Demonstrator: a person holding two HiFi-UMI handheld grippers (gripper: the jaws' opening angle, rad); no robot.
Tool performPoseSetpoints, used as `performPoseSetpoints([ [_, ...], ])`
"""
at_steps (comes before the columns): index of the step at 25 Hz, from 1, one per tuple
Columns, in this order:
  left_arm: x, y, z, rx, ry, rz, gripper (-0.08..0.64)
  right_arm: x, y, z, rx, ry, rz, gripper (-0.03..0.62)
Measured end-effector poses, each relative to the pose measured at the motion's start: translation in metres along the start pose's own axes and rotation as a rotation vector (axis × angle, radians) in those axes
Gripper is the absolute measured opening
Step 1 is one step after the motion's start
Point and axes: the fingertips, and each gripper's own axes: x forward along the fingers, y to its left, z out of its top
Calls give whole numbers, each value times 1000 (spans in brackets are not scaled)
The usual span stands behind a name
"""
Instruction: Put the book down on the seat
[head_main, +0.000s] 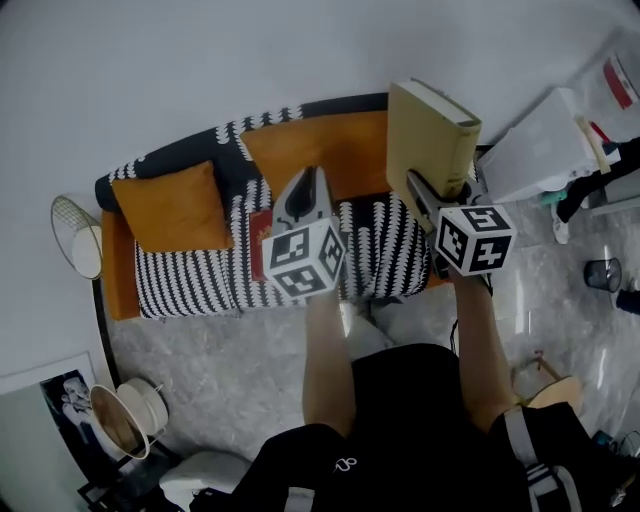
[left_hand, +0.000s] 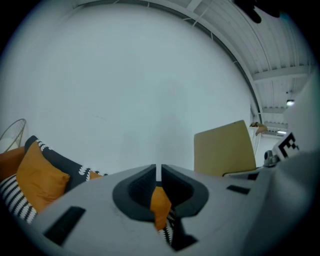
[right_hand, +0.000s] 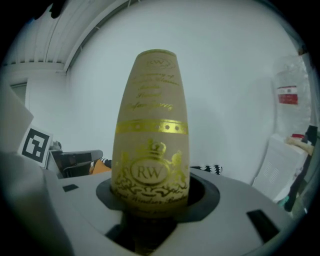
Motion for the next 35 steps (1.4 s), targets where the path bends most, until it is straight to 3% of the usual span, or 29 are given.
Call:
performPoseSetpoints([
  [9,6,21,-35,15,87,50,38,31,-35,-41,79,63,-27,227],
  [15,2,34,-68,-9,135,51,38,60,-52,-102,-14,239,11,227],
  [22,4,53,-111,-36,214,80,38,92,-47,-166,20,371,15,225],
  [35,23,50,-252,-166,428,79,38,130,-37,-320,83,708,37,225],
])
